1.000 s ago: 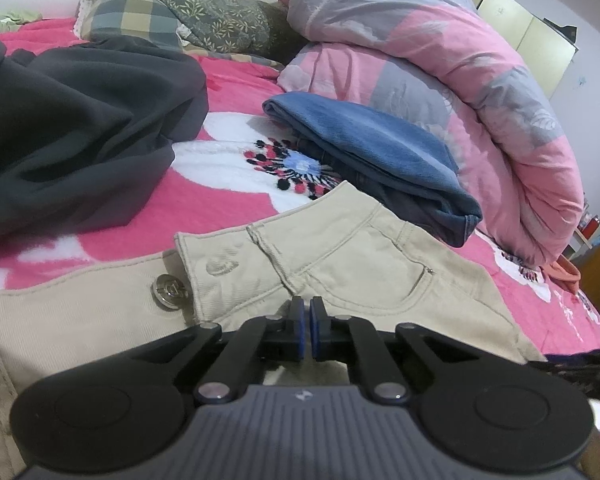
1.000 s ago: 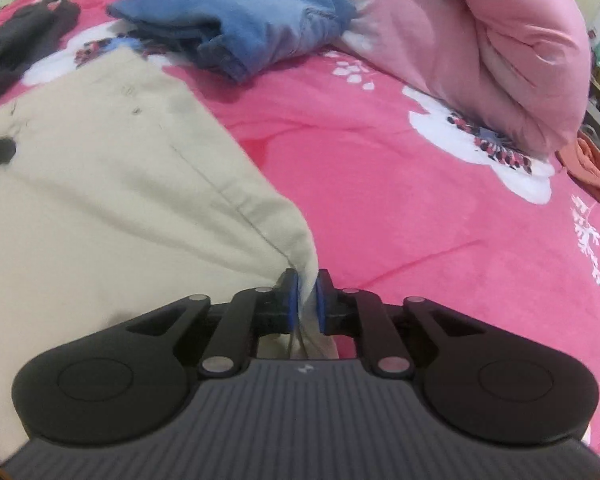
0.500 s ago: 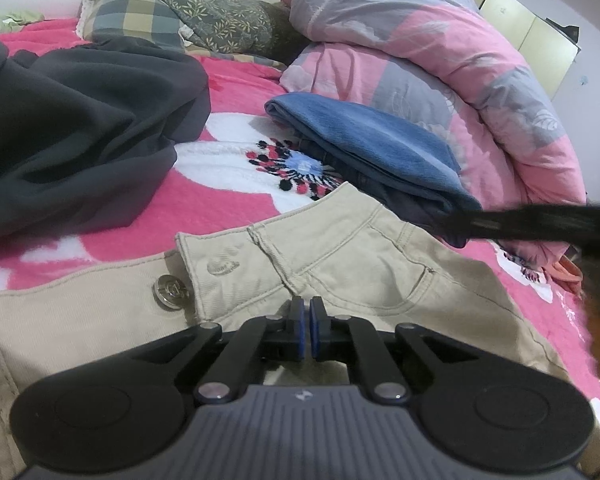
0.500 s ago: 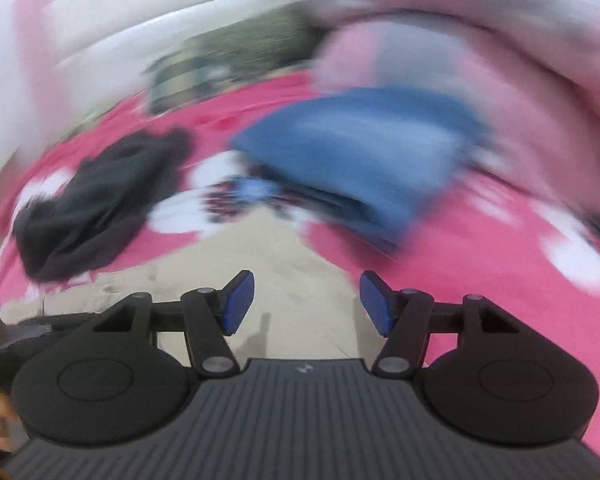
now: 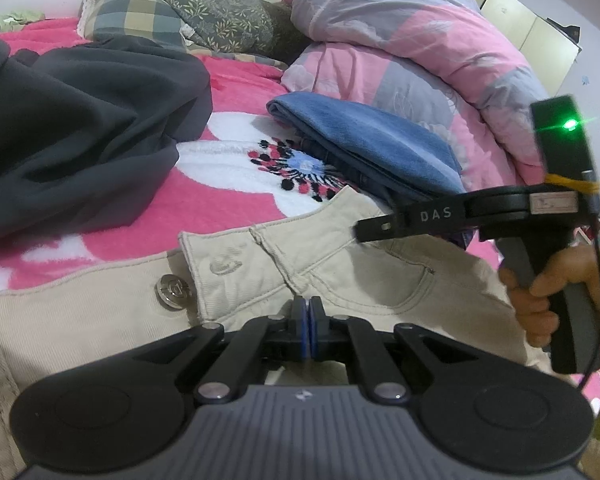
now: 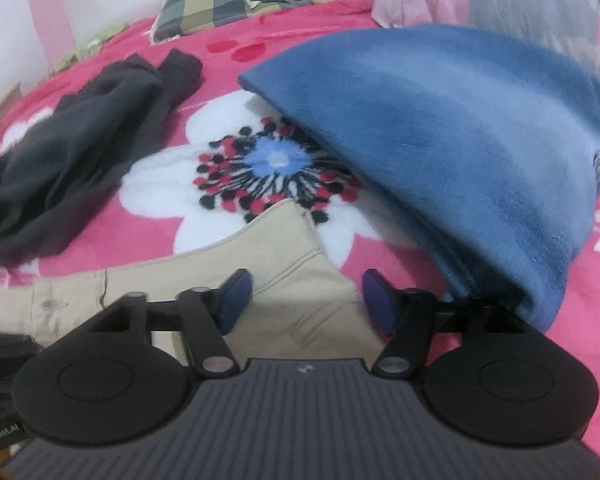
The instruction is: Fold clothes
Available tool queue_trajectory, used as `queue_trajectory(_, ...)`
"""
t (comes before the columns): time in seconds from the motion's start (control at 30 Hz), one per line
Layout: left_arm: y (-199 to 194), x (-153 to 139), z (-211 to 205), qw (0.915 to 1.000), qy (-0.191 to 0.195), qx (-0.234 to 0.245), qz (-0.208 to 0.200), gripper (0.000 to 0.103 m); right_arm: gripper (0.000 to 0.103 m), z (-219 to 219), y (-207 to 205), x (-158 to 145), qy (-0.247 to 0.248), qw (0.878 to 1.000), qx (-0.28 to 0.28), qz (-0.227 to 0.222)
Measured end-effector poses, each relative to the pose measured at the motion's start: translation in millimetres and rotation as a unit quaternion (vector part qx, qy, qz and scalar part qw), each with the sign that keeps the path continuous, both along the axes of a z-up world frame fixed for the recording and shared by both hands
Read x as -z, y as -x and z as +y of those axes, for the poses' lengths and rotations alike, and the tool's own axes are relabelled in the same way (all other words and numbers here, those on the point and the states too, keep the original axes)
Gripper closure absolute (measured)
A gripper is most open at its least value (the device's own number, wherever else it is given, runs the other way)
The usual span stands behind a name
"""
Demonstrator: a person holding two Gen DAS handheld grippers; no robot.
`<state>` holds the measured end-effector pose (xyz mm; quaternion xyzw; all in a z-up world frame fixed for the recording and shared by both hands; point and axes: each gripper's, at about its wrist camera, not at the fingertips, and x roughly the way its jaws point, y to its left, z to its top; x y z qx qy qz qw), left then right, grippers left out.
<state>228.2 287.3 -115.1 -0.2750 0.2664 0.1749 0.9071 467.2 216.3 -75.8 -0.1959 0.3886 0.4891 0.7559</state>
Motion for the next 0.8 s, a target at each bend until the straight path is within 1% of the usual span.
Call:
queue_trajectory(0.03,-0.1,-0.2,-0.2,1.0000,-0.002,-0.001,0.000,0.098,0.087,1.3,6.3,-2.9,0.000,1.000,0.000,-0.013)
queue_trajectory(0.07,0.0,-0.2,0.1,1.0000,-0.001,-0.003,0.001,0.098,0.096,1.7,12.8,-6.5,-0.002,1.000,0.003,-0.031)
queue_trajectory(0.1,0.1,-0.3,0.5,1.0000,-0.001,-0.006,0.001,0.098,0.096,0.3,17.4,-10.7,-0.011,0.999,0.007,-0.045)
queue_trajectory(0.13,0.0,-0.5,1.3,1.0000,0.000,-0.010,0.001,0.098,0.098,-3.0,20.0,-15.1,-0.029,0.998,0.014,-0.051)
queue_trajectory(0.23,-0.3,-1.2,3.8,0.9997,0.000,-0.023,0.000,0.098,0.098,-11.2,25.2,-23.5,-0.067,0.994,0.023,-0.078)
queue_trajectory(0.37,-1.3,-0.9,4.1,0.9996,-0.003,-0.027,0.001,0.099,0.099,-6.5,21.5,-9.7,-0.070,0.992,0.032,-0.095)
queue_trajectory(0.47,-2.2,-0.3,3.6,0.9996,-0.006,-0.027,0.001,0.099,0.098,5.0,13.8,14.3,-0.055,0.994,0.035,-0.092)
queue_trajectory(0.53,-2.8,-0.4,2.9,0.9996,-0.009,-0.026,0.001,0.099,0.097,6.1,8.2,21.9,-0.058,0.994,0.045,-0.085)
queue_trajectory(0.57,-3.0,-0.7,2.5,0.9996,-0.011,-0.026,0.002,0.099,0.093,5.1,5.9,19.4,-0.058,0.994,0.053,-0.078)
queue_trajectory(0.6,-2.5,-0.6,3.1,0.9996,-0.009,-0.026,0.000,0.099,0.090,4.2,4.0,14.9,-0.053,0.994,0.061,-0.072)
queue_trajectory(0.63,-1.9,-0.6,3.8,0.9997,-0.006,-0.026,-0.002,0.099,0.084,-4.1,5.0,5.1,-0.055,0.994,0.069,-0.070)
queue_trajectory(0.67,-0.9,-0.6,4.9,0.9997,0.001,-0.023,-0.007,0.098,0.082,-19.4,8.7,-9.5,-0.062,0.992,0.078,-0.072)
queue_trajectory(0.7,-0.1,-1.4,6.1,0.9997,0.008,-0.021,-0.010,0.096,0.081,-34.7,12.5,-24.1,-0.069,0.991,0.087,-0.074)
queue_trajectory(0.73,1.1,-2.1,6.3,0.9997,0.012,-0.019,-0.014,0.093,0.073,-50.0,16.3,-38.7,-0.077,0.990,0.095,-0.076)
queue_trajectory(0.77,2.6,-3.6,6.3,0.9995,0.016,-0.016,-0.019,0.085,0.064,-65.3,20.1,-53.3,-0.084,0.988,0.104,-0.078)
queue_trajectory(0.8,4.7,-6.3,5.8,0.9994,0.019,-0.013,-0.027,0.076,0.059,-80.6,23.8,-67.9,-0.091,0.986,0.113,-0.080)
